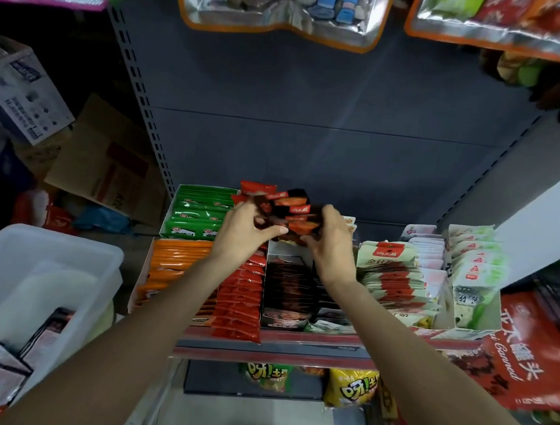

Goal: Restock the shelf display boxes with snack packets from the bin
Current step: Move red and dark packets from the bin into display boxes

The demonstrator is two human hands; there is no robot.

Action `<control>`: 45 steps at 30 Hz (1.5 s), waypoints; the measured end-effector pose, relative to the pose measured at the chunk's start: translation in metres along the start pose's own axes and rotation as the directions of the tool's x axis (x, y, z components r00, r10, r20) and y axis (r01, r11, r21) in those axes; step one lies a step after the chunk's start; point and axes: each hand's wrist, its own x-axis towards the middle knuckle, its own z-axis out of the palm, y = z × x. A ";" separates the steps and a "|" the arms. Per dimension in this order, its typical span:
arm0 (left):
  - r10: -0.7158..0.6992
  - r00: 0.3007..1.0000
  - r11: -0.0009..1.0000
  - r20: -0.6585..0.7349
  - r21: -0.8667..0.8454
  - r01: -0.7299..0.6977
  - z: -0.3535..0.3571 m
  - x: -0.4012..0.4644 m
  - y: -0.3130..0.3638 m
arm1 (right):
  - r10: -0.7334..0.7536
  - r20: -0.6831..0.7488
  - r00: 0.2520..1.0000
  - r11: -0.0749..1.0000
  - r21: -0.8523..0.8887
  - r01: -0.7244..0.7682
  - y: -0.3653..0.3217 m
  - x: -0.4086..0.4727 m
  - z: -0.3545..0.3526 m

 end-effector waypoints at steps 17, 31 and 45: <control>0.130 0.970 0.953 0.207 0.244 -0.180 -0.019 0.004 0.021 | 0.055 0.203 0.978 0.990 -0.141 -0.026 0.004 0.010 -0.021; 0.318 0.918 0.698 0.238 0.596 -0.397 0.000 -0.002 0.014 | 0.000 0.253 0.968 0.923 -0.373 0.097 -0.008 0.009 -0.022; 0.073 0.997 0.983 0.023 0.168 -0.076 -0.050 -0.038 -0.008 | -0.084 0.236 0.968 0.994 -0.054 0.099 -0.067 -0.019 0.006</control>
